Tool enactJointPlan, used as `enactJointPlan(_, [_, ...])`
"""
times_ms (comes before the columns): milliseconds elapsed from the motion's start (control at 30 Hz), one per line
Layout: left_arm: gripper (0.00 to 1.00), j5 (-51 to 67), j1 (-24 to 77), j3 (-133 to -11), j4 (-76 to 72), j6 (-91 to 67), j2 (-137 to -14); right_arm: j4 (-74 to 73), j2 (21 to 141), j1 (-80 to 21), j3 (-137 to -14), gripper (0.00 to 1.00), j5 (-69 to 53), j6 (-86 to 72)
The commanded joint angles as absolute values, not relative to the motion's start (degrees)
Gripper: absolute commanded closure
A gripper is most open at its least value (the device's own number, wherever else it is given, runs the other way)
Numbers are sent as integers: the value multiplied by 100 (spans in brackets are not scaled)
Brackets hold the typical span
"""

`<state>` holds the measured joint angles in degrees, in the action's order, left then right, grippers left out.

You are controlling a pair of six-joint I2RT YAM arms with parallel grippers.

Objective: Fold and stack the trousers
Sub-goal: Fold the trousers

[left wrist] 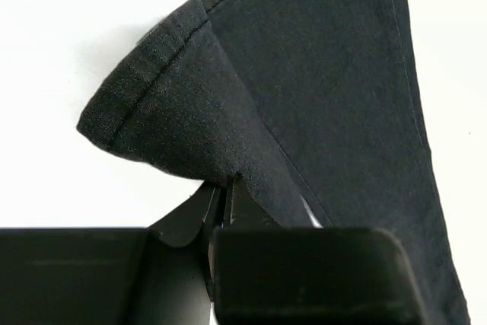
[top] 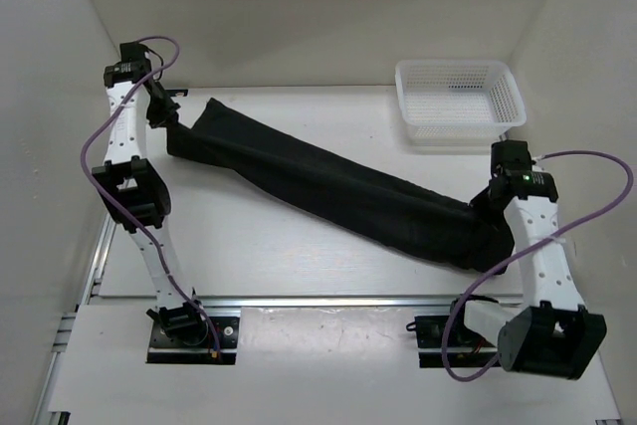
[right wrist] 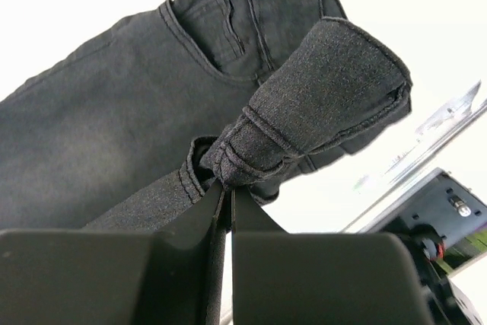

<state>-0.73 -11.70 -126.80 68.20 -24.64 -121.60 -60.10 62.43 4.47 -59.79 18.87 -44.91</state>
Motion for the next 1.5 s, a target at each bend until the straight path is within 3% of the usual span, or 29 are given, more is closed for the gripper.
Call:
enactJointPlan(0, [90, -466, -1240, -13261, 6539, -2469, -12278, -5678, 6556, 492, -6205, 100, 2549, -4404])
enactJointPlan(600, [90, -211, -800, -14659, 6004, -2628, -13762, -4871, 7777, 492, -6503, 100, 2821, -4351])
enactJointPlan(767, [90, 166, -633, -15730, 5652, -2628, -14501, -4623, 8805, 544, -7100, 100, 2821, -4351])
enactJointPlan(800, [72, 271, -633, -15732, 5530, -2689, -14502, -4623, 9094, 545, -7241, 95, 2821, -4298])
enactJointPlan(867, [24, 473, -633, -15732, 5380, -2689, -14502, -4623, 9289, 545, -7593, 77, 2629, -4246])
enactJointPlan(900, [13, 527, -633, -15732, 5379, -2689, -14432, -4623, 9290, 545, -7594, 63, 2576, -4245])
enactJointPlan(933, [0, 588, -633, -15645, 5379, -2594, -14266, -4571, 9290, 545, -7646, 31, 2575, -4245])
enactJointPlan(1000, [0, 589, -633, -15269, 5379, -2375, -13976, -4570, 9125, 545, -7559, 25, 2505, -4245])
enactJointPlan(1133, [0, 194, -633, -14206, 5379, -2031, -12836, -4570, 8562, 545, -6980, 25, 2339, -4131])
enactJointPlan(1233, [3, 193, -913, -13186, 5379, -1978, -12385, -4632, 8017, 545, -6297, 32, 1988, -4078])
enactJointPlan(1267, [26, 193, -1018, -12923, 5379, -1978, -12166, -4632, 7763, 545, -6093, 41, 1821, -4078])
enactJointPlan(1300, [61, 193, -1202, -12398, 5379, -2108, -12086, -4684, 7630, 545, -5908, 47, 1567, -4191])
enactJointPlan(1333, [89, 193, -1282, -12140, 5379, -2179, -12015, -4685, 7394, 545, -5550, 57, 1399, -4245])
enactJointPlan(1433, [90, 185, -1397, -11376, 5440, -2416, -11953, -4632, 7137, 545, -5099, 65, 837, -4403])
enactJointPlan(1467, [60, 185, -1467, -11225, 5440, -2513, -11953, -4580, 7085, 545, -4976, 65, 383, -4482])
